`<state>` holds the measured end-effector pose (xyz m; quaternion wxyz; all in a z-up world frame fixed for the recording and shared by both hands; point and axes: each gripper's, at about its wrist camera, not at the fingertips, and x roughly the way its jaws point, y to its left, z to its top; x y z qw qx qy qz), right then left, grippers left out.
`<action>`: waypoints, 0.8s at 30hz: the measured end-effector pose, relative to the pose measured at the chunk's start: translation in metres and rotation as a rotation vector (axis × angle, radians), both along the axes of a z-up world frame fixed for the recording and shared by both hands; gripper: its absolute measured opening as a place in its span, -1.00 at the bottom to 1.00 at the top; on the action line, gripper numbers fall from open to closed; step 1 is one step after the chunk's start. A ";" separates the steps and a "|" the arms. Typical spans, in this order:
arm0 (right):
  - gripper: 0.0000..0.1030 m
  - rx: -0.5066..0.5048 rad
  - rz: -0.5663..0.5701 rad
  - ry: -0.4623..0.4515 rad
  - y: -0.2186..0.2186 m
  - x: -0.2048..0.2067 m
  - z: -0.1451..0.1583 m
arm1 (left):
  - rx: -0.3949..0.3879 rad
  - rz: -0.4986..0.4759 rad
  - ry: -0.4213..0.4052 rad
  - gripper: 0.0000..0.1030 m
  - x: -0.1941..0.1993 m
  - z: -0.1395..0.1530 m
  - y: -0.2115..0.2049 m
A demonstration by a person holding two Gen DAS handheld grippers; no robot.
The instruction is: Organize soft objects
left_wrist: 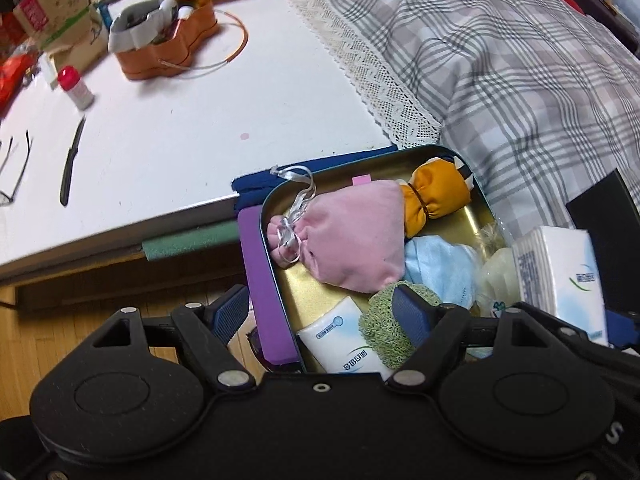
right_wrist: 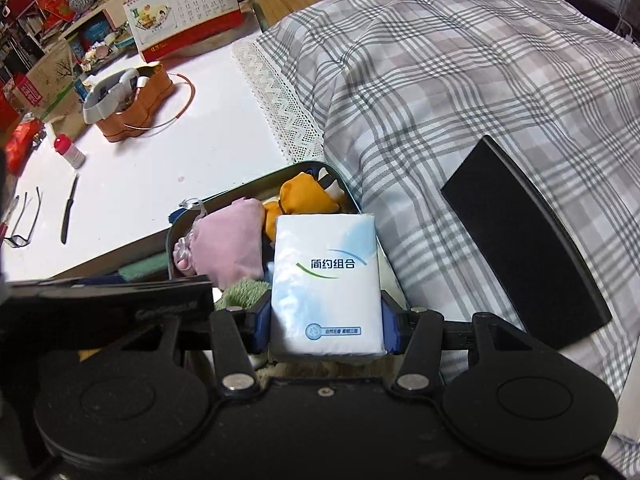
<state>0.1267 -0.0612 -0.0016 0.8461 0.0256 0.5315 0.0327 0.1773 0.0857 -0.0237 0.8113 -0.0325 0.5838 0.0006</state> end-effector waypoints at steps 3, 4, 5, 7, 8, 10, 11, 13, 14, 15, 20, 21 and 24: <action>0.13 -0.007 -0.006 0.012 0.000 0.004 -0.003 | -0.015 0.009 0.015 0.45 0.001 -0.002 0.003; 0.14 -0.009 -0.006 0.016 -0.001 0.003 -0.003 | -0.019 0.008 0.018 0.45 0.001 -0.002 0.003; 0.16 -0.010 -0.007 0.020 -0.002 0.002 -0.003 | -0.020 0.007 0.021 0.45 0.001 -0.003 0.003; 0.16 -0.015 -0.011 0.026 -0.004 -0.002 -0.003 | -0.020 0.000 0.022 0.45 0.000 -0.003 0.001; 0.16 -0.020 -0.012 0.026 -0.006 -0.005 -0.003 | -0.019 -0.005 0.021 0.46 0.000 -0.002 0.000; 0.16 -0.039 -0.015 0.026 -0.009 -0.013 -0.001 | -0.016 -0.014 0.016 0.55 -0.002 -0.002 -0.002; 0.16 -0.049 -0.016 0.024 -0.011 -0.017 -0.001 | -0.016 -0.020 0.011 0.56 -0.004 -0.001 -0.002; 0.17 -0.062 -0.024 0.021 -0.017 -0.027 0.001 | -0.014 -0.032 0.003 0.56 -0.007 0.000 -0.005; 0.17 -0.063 -0.030 0.020 -0.020 -0.032 0.003 | -0.009 -0.036 -0.003 0.56 -0.009 0.000 -0.006; 0.17 -0.062 -0.034 0.022 -0.024 -0.037 0.003 | -0.006 -0.038 -0.010 0.56 -0.012 0.001 -0.007; 0.18 -0.074 -0.067 0.023 -0.038 -0.066 0.004 | -0.008 -0.071 -0.031 0.57 -0.031 0.000 -0.019; 0.18 -0.079 -0.074 0.022 -0.040 -0.072 0.003 | -0.007 -0.080 -0.033 0.57 -0.037 -0.002 -0.023; 0.18 -0.081 -0.092 0.020 -0.049 -0.089 0.000 | -0.011 -0.111 -0.035 0.57 -0.053 -0.006 -0.033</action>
